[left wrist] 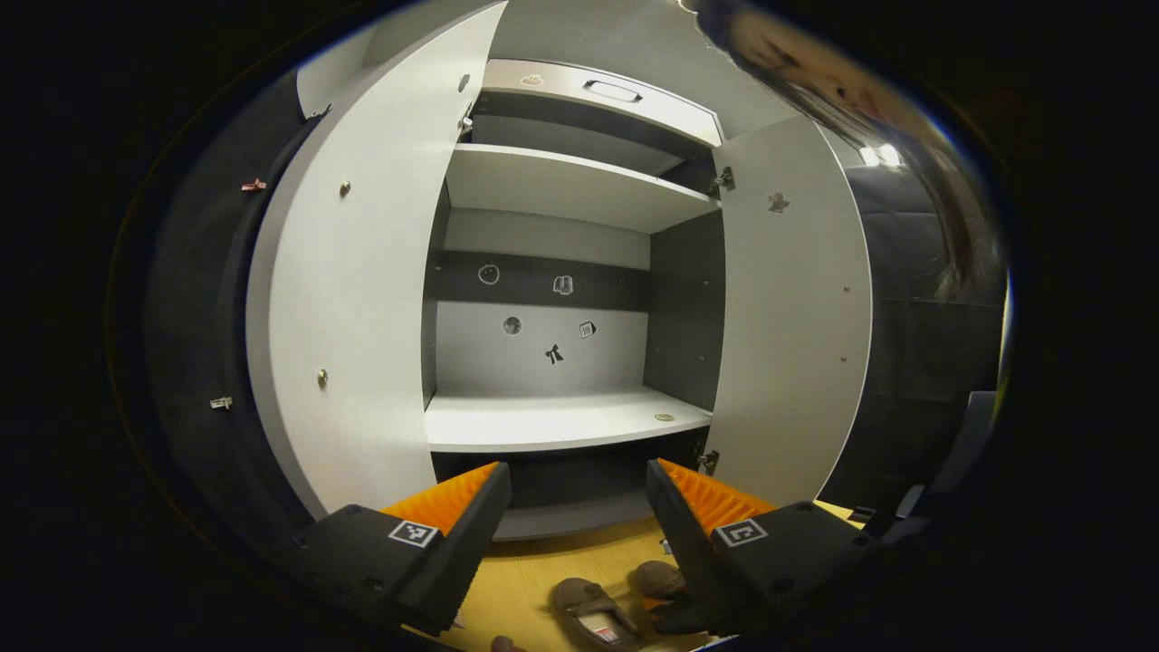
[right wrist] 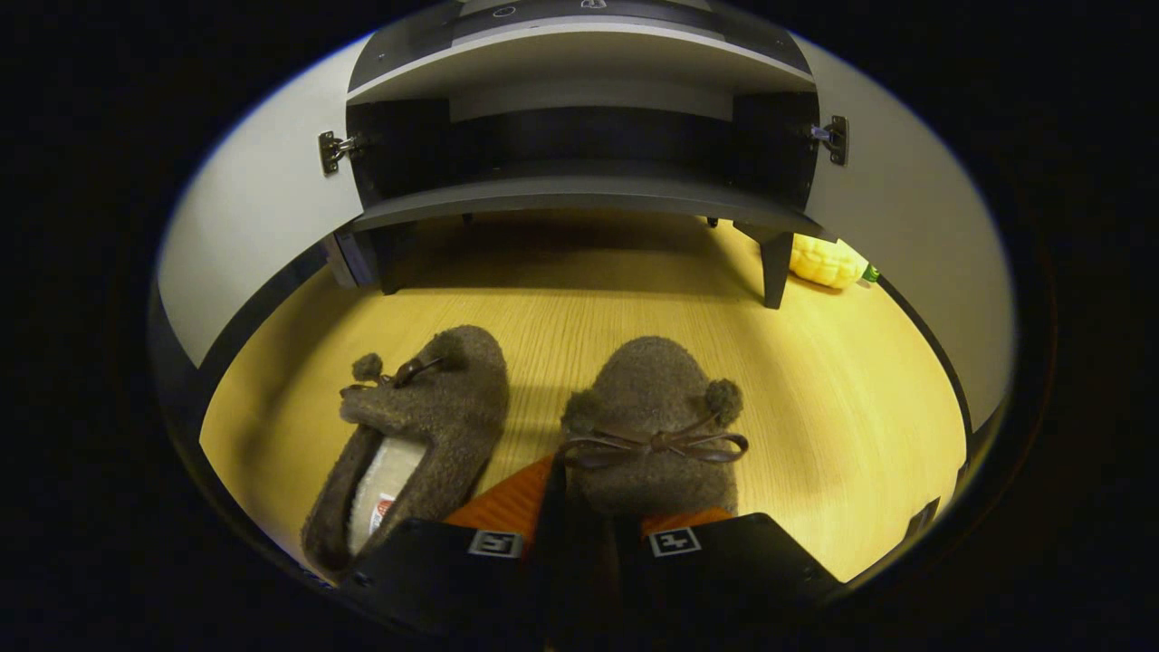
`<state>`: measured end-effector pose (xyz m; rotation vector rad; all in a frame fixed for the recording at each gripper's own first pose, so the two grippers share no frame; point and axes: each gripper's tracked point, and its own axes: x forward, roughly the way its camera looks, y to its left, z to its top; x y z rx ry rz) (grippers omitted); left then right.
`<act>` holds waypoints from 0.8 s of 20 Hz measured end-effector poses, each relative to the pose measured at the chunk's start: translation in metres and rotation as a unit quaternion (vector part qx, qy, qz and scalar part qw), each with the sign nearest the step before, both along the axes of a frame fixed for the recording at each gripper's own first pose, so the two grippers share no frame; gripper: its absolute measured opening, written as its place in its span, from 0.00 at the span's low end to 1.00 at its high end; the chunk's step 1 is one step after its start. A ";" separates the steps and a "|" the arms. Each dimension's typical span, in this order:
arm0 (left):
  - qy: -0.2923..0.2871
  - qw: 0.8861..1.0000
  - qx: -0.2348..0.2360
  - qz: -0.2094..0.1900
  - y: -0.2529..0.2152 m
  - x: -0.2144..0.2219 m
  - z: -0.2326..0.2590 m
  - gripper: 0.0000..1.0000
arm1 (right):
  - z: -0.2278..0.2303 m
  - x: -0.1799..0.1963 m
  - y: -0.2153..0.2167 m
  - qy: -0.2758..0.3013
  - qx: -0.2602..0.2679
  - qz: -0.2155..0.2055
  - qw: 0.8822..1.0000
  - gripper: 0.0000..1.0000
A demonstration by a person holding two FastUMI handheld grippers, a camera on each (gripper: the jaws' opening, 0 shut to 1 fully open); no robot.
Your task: Grab one shoe with the right hand and put it into the shoe cabinet, grab the other shoe with the left hand and put it into the shoe cabinet; then close the right door with the right hand and the left door with the left hand.
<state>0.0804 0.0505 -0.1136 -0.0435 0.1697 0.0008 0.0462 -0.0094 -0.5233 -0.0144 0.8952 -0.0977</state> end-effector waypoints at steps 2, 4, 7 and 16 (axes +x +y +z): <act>0.006 1.000 -0.002 0.003 0.002 0.003 -0.004 0.95 | -0.004 0.003 0.002 0.004 0.000 0.006 1.000 0.17; 0.008 1.000 -0.002 0.007 0.003 0.005 -0.005 0.95 | -0.003 0.002 0.001 0.007 -0.003 0.011 1.000 0.16; 0.008 1.000 -0.003 0.009 0.002 0.009 -0.004 0.95 | -0.002 0.000 0.001 0.014 0.003 0.027 1.000 0.05; 0.012 0.999 -0.030 -0.008 -0.014 -0.003 -0.003 0.95 | 0.106 -0.005 -0.016 -0.034 0.003 0.046 0.998 0.05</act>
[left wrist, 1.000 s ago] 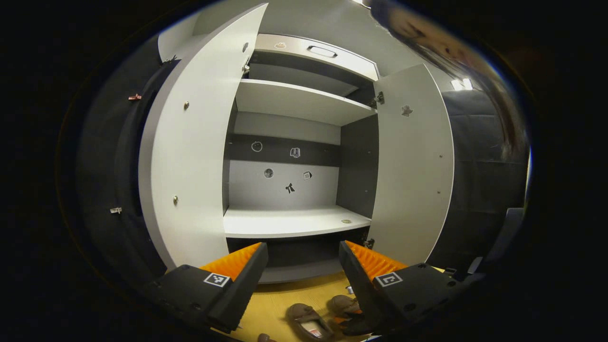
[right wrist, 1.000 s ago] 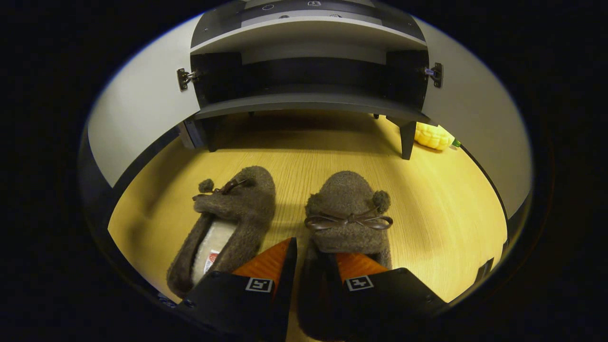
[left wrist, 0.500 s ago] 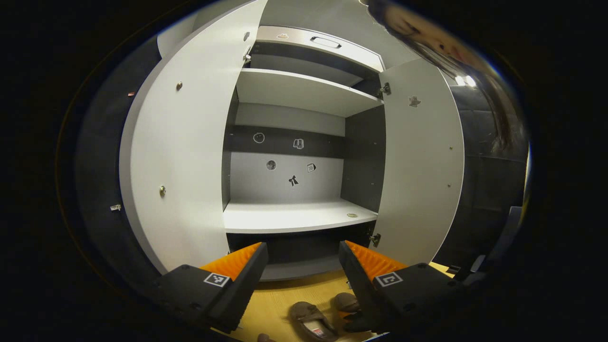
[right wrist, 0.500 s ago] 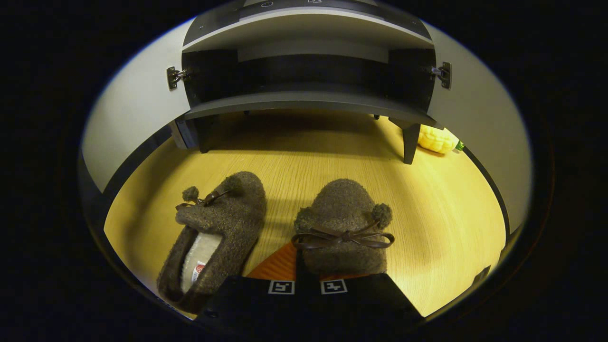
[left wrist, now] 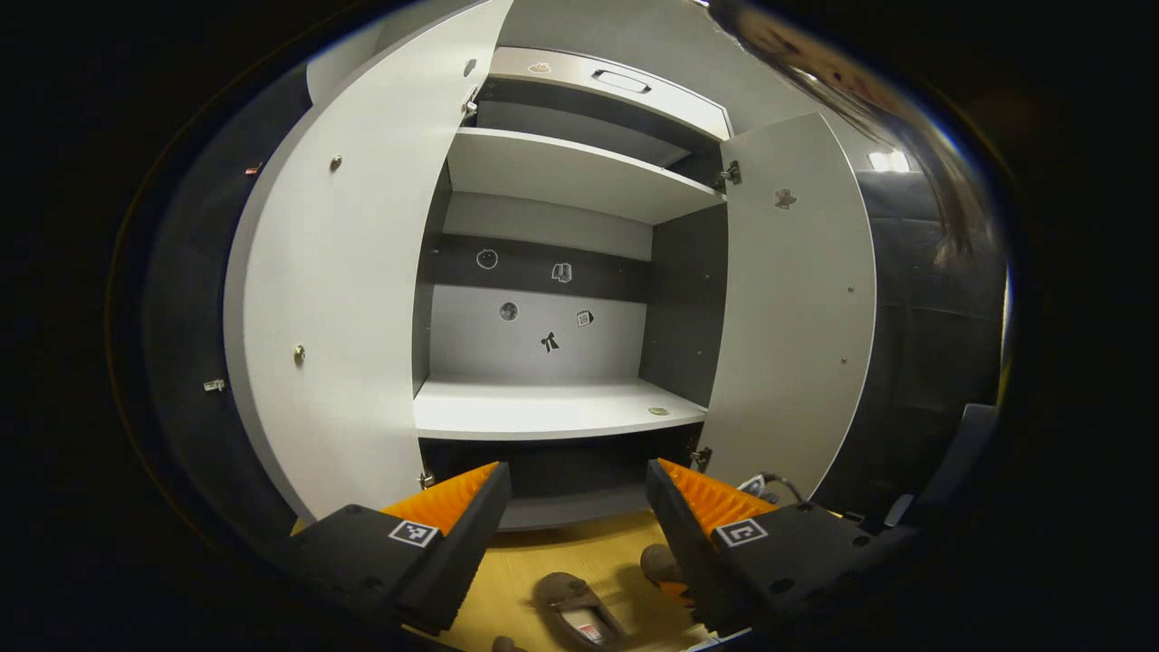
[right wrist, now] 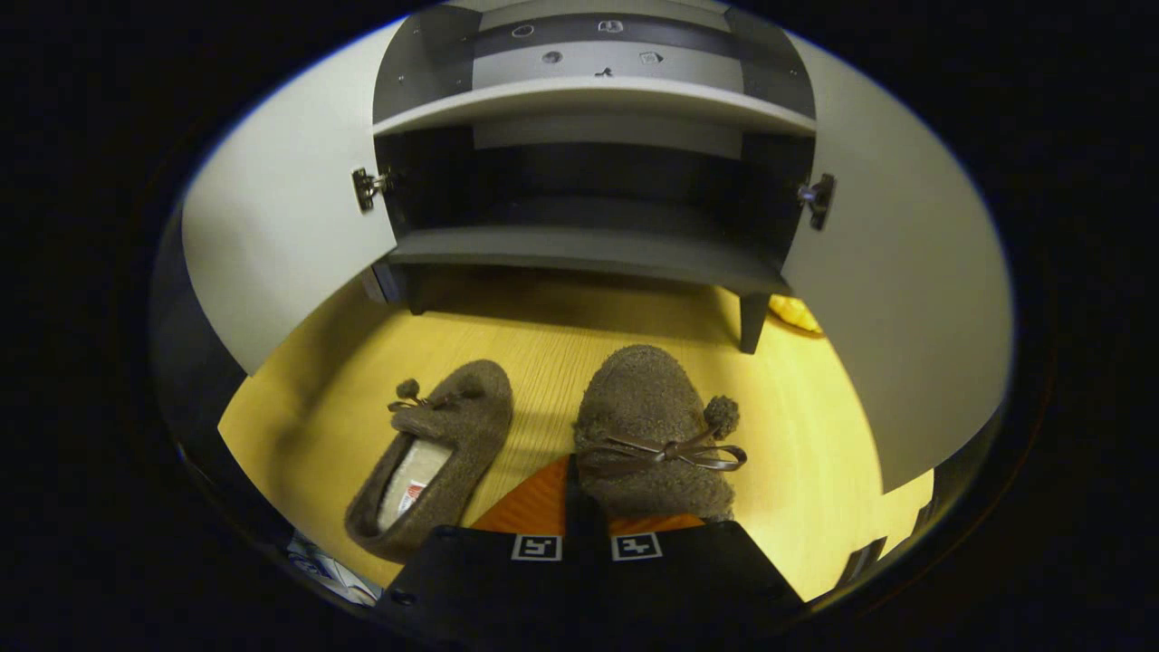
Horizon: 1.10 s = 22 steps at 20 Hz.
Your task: Grab one shoe with the right hand and put it into the shoe cabinet, grab the other shoe with the left hand and put it into the shoe cabinet; then close the right door with the right hand and the left door with the left hand.
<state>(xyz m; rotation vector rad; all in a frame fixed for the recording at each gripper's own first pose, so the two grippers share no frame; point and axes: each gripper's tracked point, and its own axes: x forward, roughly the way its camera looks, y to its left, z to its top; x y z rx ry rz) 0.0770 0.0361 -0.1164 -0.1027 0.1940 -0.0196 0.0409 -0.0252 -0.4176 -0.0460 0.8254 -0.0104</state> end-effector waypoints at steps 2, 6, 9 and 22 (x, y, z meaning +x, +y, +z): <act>-0.004 1.000 -0.011 -0.004 -0.003 -0.006 0.004 0.95 | 0.040 0.008 -0.001 -0.027 0.005 0.002 1.000 0.05; -0.003 1.000 -0.014 -0.025 -0.016 -0.022 0.010 0.95 | 0.119 0.041 -0.006 -0.088 -0.004 0.002 0.996 0.05; -0.009 0.999 -0.005 -0.035 -0.023 -0.035 0.018 0.95 | 0.173 0.076 -0.007 -0.144 -0.022 0.012 0.989 0.05; -0.006 0.999 -0.038 -0.003 -0.032 -0.046 0.017 0.95 | 0.269 0.241 -0.006 -0.213 -0.036 0.035 0.976 0.05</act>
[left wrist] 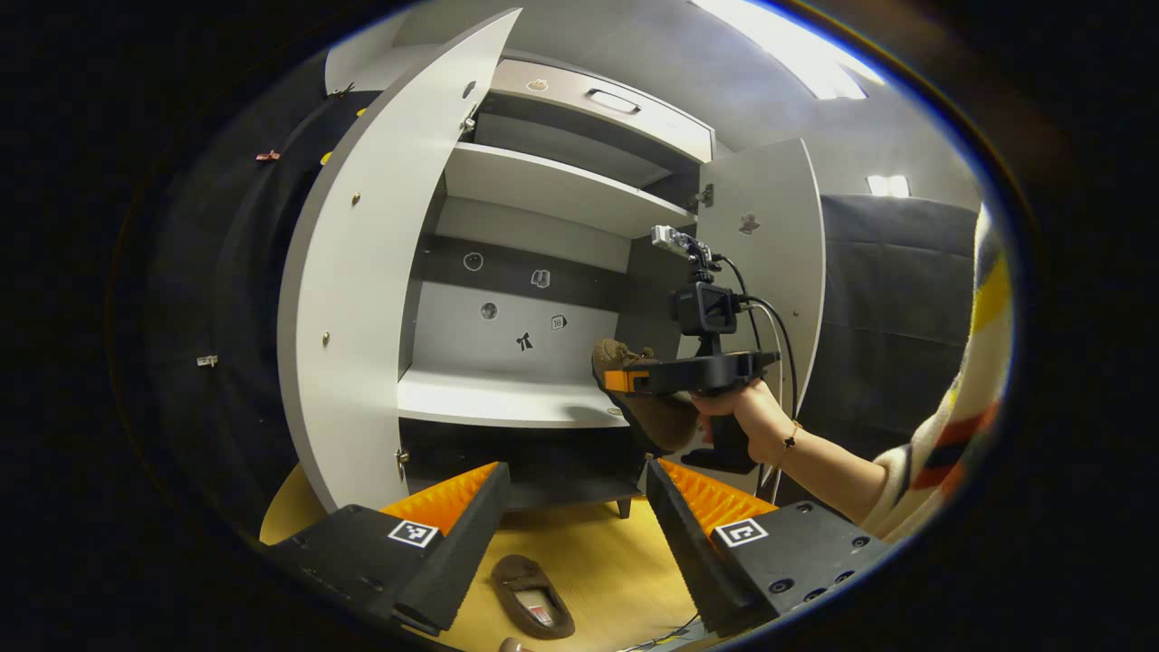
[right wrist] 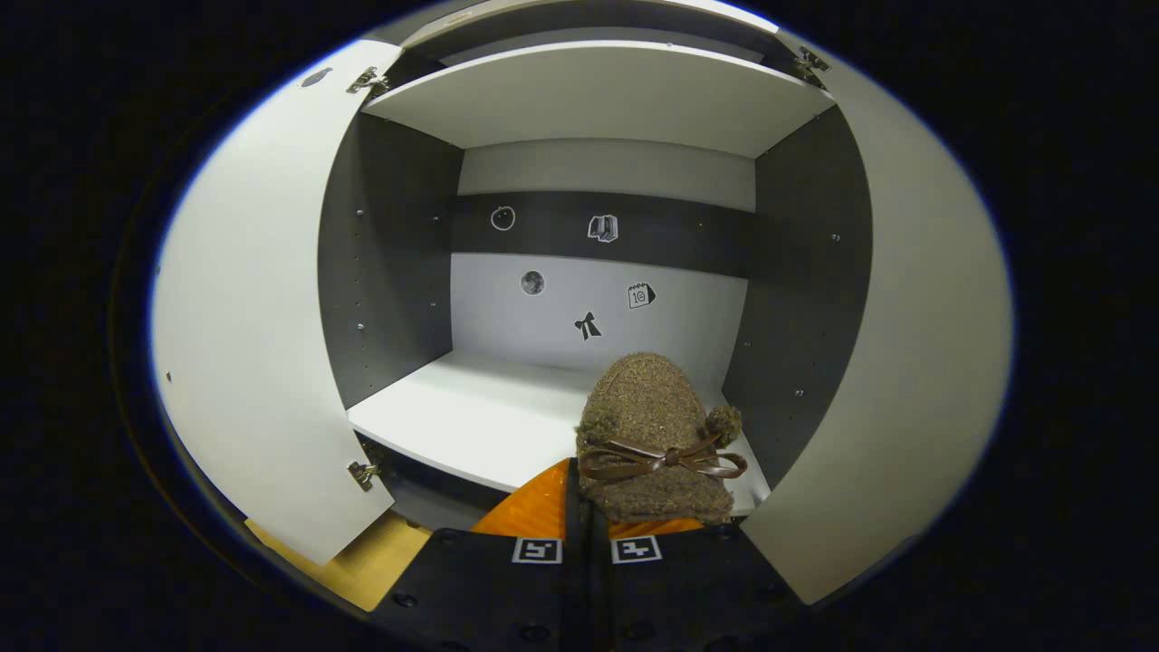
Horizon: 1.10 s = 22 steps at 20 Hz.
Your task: Grab one shoe with the right hand and put it into the shoe cabinet, grab the other shoe with the left hand and put it into the shoe cabinet; then close the right door with the right hand and the left door with the left hand.
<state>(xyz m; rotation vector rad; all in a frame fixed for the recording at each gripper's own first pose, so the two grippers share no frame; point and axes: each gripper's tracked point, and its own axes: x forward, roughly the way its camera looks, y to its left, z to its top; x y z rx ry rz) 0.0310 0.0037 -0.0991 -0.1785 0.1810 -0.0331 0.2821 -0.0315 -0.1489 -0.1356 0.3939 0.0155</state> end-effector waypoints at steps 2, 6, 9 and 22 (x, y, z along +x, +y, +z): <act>0.002 1.000 -0.006 0.011 0.002 0.000 -0.001 0.95 | 0.004 0.027 -0.003 -0.004 -0.011 0.001 1.000 0.05; 0.008 0.999 -0.003 0.035 0.010 0.005 -0.004 0.95 | 0.006 0.079 -0.007 0.005 -0.015 0.002 1.000 0.05; 0.008 0.999 -0.004 0.052 0.017 0.009 -0.003 0.95 | 0.000 0.114 -0.018 0.034 -0.003 -0.016 0.999 0.05; 0.021 0.993 -0.003 0.115 0.050 0.033 -0.009 0.95 | -0.089 0.175 -0.027 0.141 0.018 -0.029 0.989 0.16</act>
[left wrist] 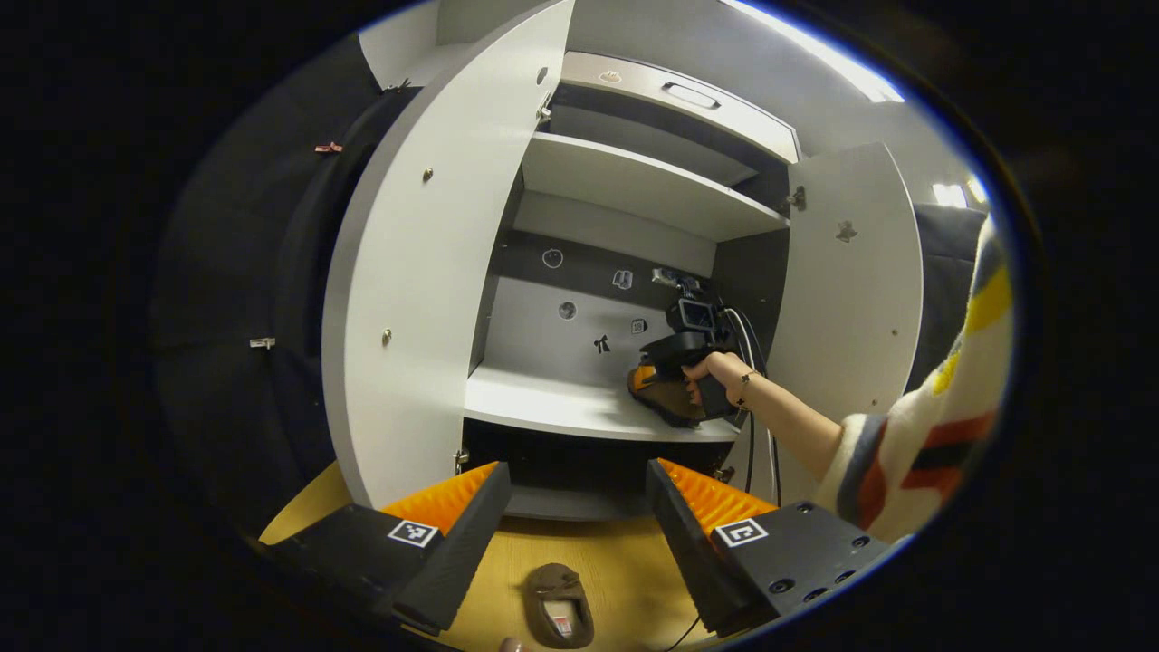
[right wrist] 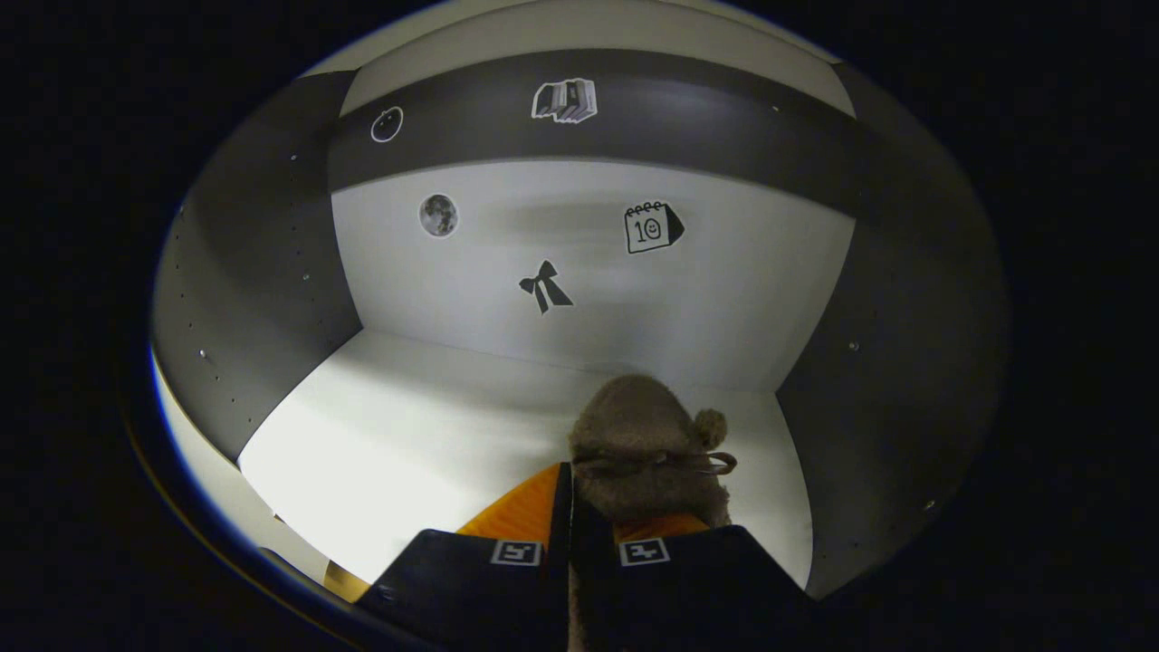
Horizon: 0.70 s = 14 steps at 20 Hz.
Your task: Grab one shoe with the right hand and put it into the shoe cabinet, grab the other shoe with the left hand and put it into the shoe cabinet; then close the right door with the right hand and the left door with the left hand.
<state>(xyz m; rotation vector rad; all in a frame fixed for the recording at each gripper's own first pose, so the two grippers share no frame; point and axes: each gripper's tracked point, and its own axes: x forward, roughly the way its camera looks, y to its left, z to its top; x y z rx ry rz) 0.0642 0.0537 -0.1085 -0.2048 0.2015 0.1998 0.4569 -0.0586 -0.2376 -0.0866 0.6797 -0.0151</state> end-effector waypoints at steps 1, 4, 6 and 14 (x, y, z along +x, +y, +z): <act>0.001 1.000 0.000 -0.001 0.000 0.002 0.000 0.95 | 0.001 -0.001 0.002 0.000 0.001 0.005 1.000 0.27; 0.004 1.000 0.000 -0.006 -0.001 0.008 -0.002 0.95 | 0.008 -0.017 0.012 0.001 -0.004 0.029 1.000 0.67; 0.006 1.000 -0.001 -0.014 -0.003 0.009 -0.002 0.95 | 0.017 -0.029 0.012 -0.011 -0.014 0.033 0.999 0.80; 0.009 0.998 -0.009 -0.061 -0.020 -0.007 -0.003 0.95 | 0.101 -0.102 0.017 -0.118 -0.014 0.037 0.992 0.98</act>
